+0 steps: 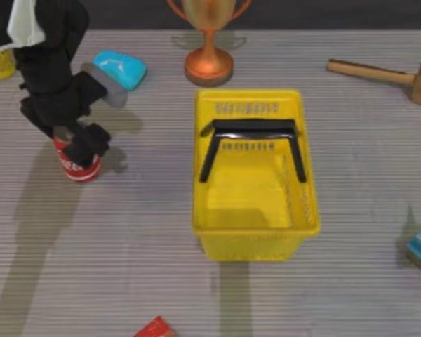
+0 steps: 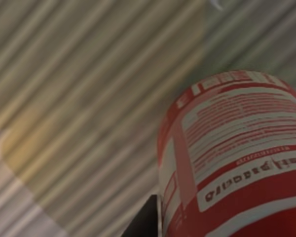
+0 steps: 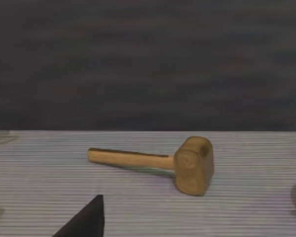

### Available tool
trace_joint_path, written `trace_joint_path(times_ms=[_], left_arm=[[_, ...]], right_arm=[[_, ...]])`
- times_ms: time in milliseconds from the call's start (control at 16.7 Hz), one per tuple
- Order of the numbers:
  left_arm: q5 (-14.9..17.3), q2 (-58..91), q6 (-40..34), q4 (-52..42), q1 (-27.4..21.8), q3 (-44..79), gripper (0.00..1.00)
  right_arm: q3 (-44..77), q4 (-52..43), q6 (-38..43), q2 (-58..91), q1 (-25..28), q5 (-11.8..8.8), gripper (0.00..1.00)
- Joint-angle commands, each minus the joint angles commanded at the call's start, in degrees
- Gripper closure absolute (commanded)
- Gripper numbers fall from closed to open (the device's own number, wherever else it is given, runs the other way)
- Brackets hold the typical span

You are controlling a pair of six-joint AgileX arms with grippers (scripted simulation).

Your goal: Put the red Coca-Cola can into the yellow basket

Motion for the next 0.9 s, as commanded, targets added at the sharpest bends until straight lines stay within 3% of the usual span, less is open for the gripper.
trace_joint_path(times_ms=[180,360,600,900], left_arm=[[3.0,0.0,-1.1,3.3,-0.5,-0.5,1.0],[10.0,0.3,-3.9,12.0,-1.3,-1.6,1.0],[23.5,0.4,-10.1,31.0,-2.7,-4.5,1.0],[43.5,-0.5,-19.9,60.3,-4.6,-10.2,1.0]], right_arm=[[0.0,0.0,0.0,0.0,0.0,0.0,0.0],[0.0,0.0,0.0,0.0,0.0,0.0,0.0],[0.0,0.0,0.0,0.0,0.0,0.0,0.0],[0.0,0.0,0.0,0.0,0.0,0.0,0.0]])
